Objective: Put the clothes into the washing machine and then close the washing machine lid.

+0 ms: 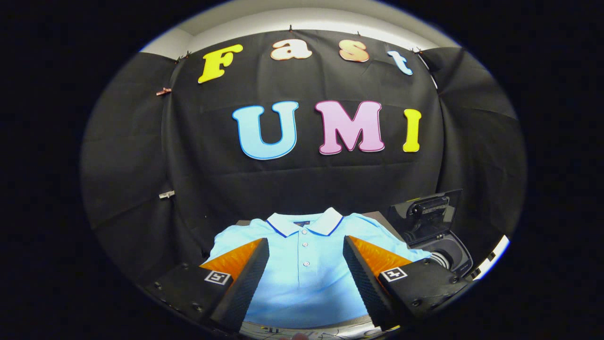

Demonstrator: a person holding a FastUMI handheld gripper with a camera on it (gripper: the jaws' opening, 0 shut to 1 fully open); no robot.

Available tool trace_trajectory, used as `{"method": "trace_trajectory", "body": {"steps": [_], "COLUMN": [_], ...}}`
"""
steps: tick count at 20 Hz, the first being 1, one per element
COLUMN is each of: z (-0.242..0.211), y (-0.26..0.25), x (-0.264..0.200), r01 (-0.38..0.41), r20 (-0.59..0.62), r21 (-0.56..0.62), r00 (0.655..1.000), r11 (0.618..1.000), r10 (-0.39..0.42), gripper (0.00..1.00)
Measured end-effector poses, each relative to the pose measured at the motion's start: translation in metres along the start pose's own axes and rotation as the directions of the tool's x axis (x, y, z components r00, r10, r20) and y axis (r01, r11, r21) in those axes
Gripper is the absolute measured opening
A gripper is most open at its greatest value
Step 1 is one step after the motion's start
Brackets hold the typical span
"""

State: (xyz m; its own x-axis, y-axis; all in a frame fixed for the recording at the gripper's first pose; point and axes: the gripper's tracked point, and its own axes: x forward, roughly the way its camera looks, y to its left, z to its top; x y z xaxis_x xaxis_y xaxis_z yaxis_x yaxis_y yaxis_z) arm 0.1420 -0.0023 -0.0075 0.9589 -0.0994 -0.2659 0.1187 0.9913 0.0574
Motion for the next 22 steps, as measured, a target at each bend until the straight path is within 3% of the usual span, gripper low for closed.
{"method": "trace_trajectory", "body": {"steps": [4,8,14,17,19,20,22], "z": [0.0,-0.017,-0.049,-0.072,-0.091,-0.088,-0.09], "y": [0.0,-0.002,-0.016,-0.018,-0.019,-0.019,-0.021], "x": [0.04,0.07,0.092,0.091,0.086,0.093,0.089], "r01": [-0.001,0.003,0.013,0.007,-0.004,-0.001,0.011], "r20": [-0.132,-0.277,-0.453,-0.548,-0.628,-0.616,-0.638], "r21": [-0.014,0.0,0.013,-0.012,-0.02,-0.032,-0.057], "r00": [0.991,0.961,0.891,0.836,0.778,0.788,0.769], "r11": [1.0,1.0,1.0,1.0,1.0,0.999,0.998], "r10": [-0.001,-0.003,-0.006,-0.012,-0.01,-0.019,-0.045], "gripper": [0.99,0.99,1.0,0.99,1.0,1.0,0.99]}}
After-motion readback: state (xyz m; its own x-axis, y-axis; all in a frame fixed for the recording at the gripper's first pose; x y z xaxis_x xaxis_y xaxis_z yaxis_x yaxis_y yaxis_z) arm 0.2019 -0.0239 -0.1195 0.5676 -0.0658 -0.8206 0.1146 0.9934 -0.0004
